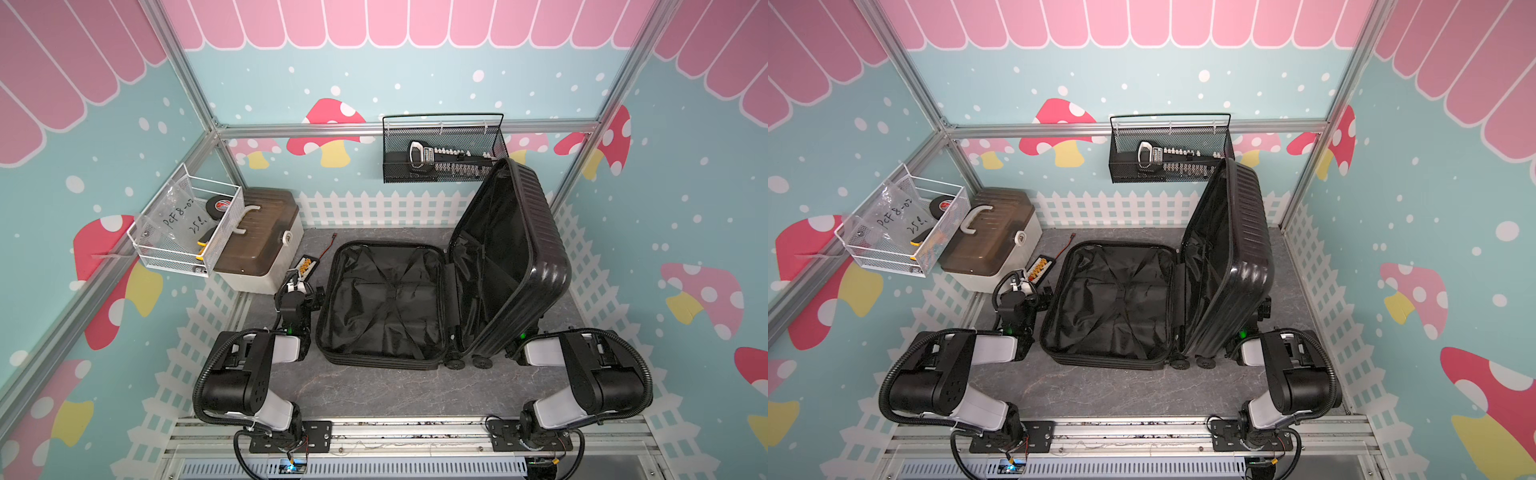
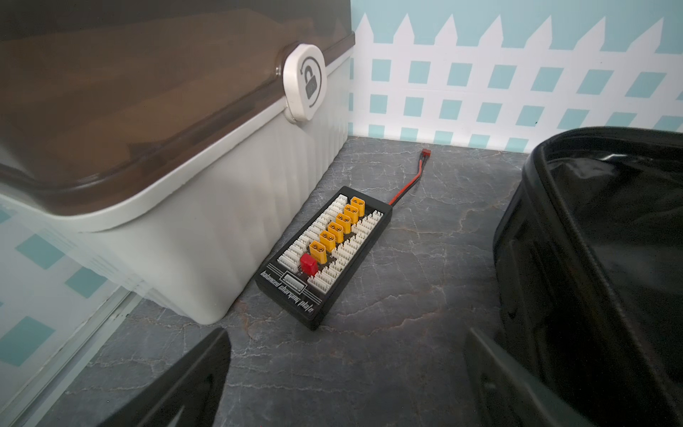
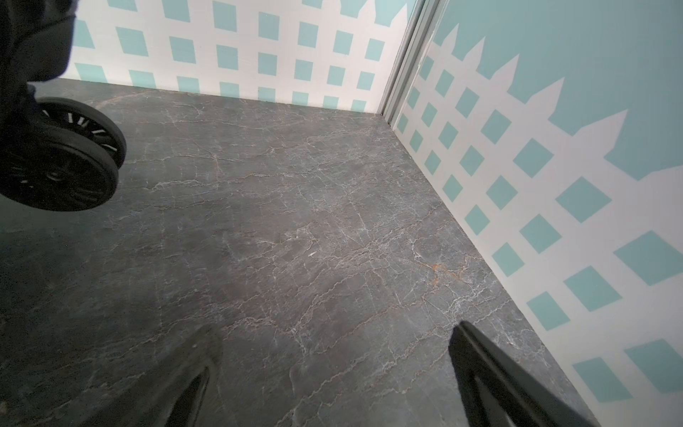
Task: Close the suitcase zippers
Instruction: Close the suitcase at the center of the board.
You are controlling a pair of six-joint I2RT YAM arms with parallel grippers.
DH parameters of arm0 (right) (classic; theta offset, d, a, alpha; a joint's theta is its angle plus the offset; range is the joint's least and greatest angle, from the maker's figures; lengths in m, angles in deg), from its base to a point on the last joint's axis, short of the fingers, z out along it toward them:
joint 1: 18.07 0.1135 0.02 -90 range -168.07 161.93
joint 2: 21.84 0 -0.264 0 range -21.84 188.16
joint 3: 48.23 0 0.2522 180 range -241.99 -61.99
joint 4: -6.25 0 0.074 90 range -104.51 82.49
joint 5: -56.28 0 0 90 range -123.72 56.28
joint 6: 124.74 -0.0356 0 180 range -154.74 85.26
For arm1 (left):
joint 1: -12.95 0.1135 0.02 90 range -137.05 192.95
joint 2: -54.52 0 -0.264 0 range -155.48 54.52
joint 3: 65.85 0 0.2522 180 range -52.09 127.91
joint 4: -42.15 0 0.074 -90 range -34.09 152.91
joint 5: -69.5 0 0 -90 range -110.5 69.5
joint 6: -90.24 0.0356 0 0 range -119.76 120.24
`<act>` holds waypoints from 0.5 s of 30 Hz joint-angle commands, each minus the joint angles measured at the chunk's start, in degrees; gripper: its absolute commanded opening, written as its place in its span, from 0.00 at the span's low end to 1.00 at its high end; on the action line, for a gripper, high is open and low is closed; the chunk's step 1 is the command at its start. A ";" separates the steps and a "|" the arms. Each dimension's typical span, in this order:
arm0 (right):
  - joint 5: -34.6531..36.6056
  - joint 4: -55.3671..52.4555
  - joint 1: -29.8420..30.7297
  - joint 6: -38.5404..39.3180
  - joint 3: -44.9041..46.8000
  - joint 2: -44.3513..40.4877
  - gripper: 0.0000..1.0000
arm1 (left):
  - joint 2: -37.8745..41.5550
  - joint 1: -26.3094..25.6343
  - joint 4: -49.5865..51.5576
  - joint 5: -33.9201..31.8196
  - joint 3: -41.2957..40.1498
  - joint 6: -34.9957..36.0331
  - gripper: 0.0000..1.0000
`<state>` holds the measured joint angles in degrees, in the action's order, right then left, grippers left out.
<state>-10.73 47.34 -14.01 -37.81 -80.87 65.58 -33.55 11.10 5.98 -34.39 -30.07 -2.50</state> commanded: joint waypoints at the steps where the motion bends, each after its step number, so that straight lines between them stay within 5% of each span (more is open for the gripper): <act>1: 0.12 1.15 0.29 0.00 -0.29 0.17 0.99 | 0.14 -0.55 -0.79 2.50 0.30 0.25 0.99; 9: 1.98 0.33 0.34 -0.86 0.11 -1.55 0.99 | 13.25 -1.16 -0.53 -11.05 -6.01 -4.15 0.99; 12: 1.28 0.22 0.31 -0.54 0.33 -2.13 0.99 | 24.00 -1.49 16.19 -12.43 -3.67 -11.10 0.99; 15: 1.25 0.09 0.32 -0.49 0.34 -2.25 0.99 | 32.11 -1.62 31.99 -7.03 0.54 -19.16 0.99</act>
<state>-10.14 46.70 -14.01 -38.16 -80.85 64.55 -5.99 9.79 20.95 -43.26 -33.04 -12.29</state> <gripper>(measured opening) 0.987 0.993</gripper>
